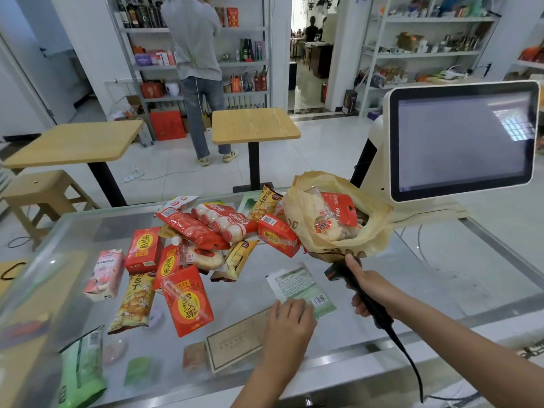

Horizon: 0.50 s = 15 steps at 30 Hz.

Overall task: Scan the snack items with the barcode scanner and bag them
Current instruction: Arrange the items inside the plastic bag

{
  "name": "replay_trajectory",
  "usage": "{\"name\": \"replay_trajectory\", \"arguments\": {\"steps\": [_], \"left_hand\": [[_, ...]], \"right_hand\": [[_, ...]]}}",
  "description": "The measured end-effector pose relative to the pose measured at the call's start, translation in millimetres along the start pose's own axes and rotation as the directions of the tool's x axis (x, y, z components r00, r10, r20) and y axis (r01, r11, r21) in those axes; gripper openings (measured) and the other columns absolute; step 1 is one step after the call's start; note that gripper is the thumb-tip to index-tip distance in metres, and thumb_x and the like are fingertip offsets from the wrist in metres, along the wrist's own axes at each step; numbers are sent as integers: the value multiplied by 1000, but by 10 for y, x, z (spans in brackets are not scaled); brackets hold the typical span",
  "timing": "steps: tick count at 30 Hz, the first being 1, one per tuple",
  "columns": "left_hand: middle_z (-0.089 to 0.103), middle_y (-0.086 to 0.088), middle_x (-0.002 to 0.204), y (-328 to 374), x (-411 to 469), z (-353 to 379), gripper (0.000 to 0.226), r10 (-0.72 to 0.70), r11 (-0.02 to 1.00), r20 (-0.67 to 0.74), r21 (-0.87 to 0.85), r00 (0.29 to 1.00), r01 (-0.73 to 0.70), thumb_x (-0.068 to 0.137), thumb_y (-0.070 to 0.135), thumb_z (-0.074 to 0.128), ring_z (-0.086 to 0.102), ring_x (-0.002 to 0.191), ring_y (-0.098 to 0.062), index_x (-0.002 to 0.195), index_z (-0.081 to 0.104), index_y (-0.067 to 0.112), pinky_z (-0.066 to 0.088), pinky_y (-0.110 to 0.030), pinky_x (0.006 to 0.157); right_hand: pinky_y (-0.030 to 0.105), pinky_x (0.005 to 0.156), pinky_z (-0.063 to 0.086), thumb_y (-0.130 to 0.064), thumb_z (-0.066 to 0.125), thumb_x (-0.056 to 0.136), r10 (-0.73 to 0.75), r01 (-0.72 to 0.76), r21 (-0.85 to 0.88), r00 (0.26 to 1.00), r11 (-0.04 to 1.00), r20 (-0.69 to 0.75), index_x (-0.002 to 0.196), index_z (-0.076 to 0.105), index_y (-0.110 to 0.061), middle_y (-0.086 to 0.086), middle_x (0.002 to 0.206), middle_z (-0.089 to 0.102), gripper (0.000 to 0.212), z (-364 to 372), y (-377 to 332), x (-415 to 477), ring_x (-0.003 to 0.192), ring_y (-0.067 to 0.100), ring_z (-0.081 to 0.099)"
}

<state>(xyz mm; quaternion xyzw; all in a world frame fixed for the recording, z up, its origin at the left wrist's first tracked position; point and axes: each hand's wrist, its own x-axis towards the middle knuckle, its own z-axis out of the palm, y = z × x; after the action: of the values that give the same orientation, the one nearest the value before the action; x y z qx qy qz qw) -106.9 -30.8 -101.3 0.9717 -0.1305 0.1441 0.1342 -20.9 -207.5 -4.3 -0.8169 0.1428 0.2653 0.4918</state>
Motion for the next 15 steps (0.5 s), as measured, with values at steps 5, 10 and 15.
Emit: {"name": "replay_trajectory", "arguments": {"steps": [5, 10, 15], "left_hand": [[73, -2, 94, -55, -17, 4, 36, 51, 994, -172, 109, 984, -33, 54, 25, 92, 70, 89, -16, 81, 70, 17, 51, -46, 90], [67, -4, 74, 2, 265, -385, 17, 1, 997, -553, -64, 833, -43, 101, 26, 40, 63, 66, -14, 92, 52, 17, 56, -34, 80], [59, 0, 68, 120, 706, -868, 21, -81, 962, -641, -252, 763, -109, 102, 29, 34, 51, 56, -11, 89, 48, 19, 42, -23, 48]], "right_hand": [[33, 63, 53, -71, 23, 89, -142, 97, -270, 978, 958, -154, 81, 61, -6, 11, 71, 70, 75, 10, 89, 143, 62, 25, 67], [26, 71, 41, -61, 36, 89, -739, 406, -676, 594, 615, -317, 108, 55, -15, -3, 107, 52, 53, -3, 156, 98, 99, 13, 48], [12, 80, 47, -49, 61, 84, -738, 743, -38, 668, 668, 98, 113, 57, -27, -17, 105, 63, 37, 17, -210, -187, 99, -2, 59]]}}
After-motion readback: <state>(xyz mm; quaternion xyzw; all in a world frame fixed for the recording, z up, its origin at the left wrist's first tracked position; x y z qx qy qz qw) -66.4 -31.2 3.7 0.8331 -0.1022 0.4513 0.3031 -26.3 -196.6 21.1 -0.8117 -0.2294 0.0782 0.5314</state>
